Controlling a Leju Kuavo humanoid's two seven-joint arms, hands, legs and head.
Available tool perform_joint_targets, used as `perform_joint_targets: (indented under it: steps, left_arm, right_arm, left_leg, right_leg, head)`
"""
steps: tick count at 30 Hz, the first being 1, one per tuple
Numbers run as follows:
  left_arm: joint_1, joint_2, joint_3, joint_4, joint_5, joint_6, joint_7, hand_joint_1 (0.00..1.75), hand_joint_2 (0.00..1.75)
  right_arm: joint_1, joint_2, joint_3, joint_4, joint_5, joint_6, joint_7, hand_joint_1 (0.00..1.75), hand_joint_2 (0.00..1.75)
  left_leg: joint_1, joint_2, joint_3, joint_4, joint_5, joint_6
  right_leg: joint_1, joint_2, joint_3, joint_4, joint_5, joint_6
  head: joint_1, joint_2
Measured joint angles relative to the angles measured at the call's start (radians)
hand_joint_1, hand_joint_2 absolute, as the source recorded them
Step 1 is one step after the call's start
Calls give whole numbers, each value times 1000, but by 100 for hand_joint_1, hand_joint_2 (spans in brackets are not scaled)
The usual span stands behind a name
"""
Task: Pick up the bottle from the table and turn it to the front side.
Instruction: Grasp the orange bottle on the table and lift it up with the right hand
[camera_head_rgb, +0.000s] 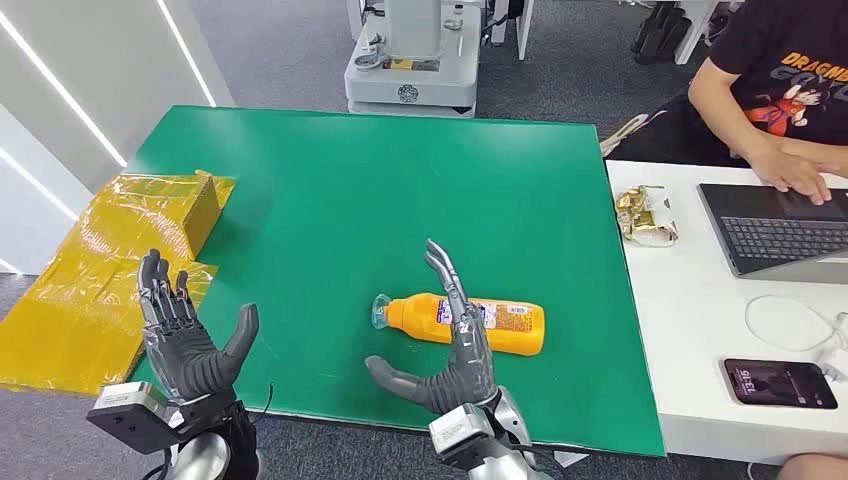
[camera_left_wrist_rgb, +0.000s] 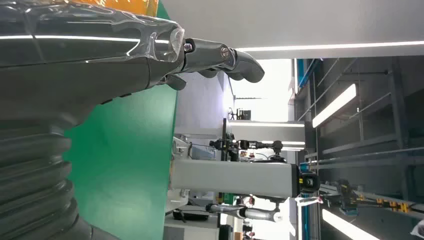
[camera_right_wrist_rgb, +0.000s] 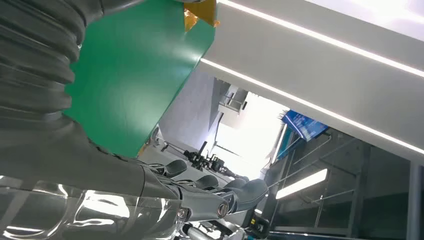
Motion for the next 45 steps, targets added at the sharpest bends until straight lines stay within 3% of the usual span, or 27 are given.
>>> perform_joint_targets:
  steps: [5, 9, 12, 16, 23, 31, 40, 45]
  left_arm:
    - [2, 0, 0, 0, 0, 4, 0, 0, 175]
    - [6, 0, 0, 0, 2, 12, 0, 0, 175]
    - [12, 0, 0, -5, 3, 7, 0, 0, 175]
    - [17, 0, 0, -9, 2, -5, 0, 0, 175]
    - [21, 0, -2, -9, -8, -42, 0, 0, 175]
    - [24, 0, -24, -9, -8, -84, 0, 0, 175]
    - [23, 0, -36, -3, -7, -112, 0, 0, 175]
    - [16, -3, -45, 6, -8, -116, 0, 0, 175]
  right_arm:
    - [0, -6, 1, -1, 36, -9, 39, 0, 175]
    - [-13, -39, 7, -3, 147, 24, 179, 0, 175]
    - [-33, -74, 8, -16, 231, 96, 291, 0, 175]
    - [-54, -115, 7, -42, 306, 177, 366, 0, 175]
    - [-122, -205, 4, -53, 587, 437, 529, 0, 175]
    - [-222, -300, -18, -12, 658, 655, 559, 0, 175]
    - [-263, -344, -23, 45, 637, 757, 586, 0, 175]
    - [-265, -348, -21, 95, 626, 762, 584, 0, 175]
  left_leg:
    - [0, 0, 0, 0, 0, 0]
    - [0, 0, 0, 0, 0, 0]
    - [0, 0, 0, 1, 0, 0]
    - [0, 0, 0, 1, 0, 0]
    - [0, 0, 0, 1, 0, 0]
    - [-1, 0, 0, 1, 0, 1]
    - [0, 0, 0, 1, 0, 1]
    - [0, 0, 0, 1, 0, 1]
  right_leg:
    - [0, 0, 0, 0, 0, 0]
    - [0, 0, 0, 0, 0, 0]
    - [0, 0, 0, 0, 1, 0]
    - [0, 0, 0, 0, 1, 0]
    - [0, 0, 0, 0, 1, 0]
    - [-1, 0, 0, 0, 2, 0]
    - [-1, 0, 0, 0, 2, 0]
    - [0, 0, 0, 0, 2, 0]
  head:
    - [0, 0]
    - [0, 0]
    - [0, 0]
    - [0, 0]
    - [0, 0]
    - [0, 0]
    - [0, 0]
    - [0, 0]
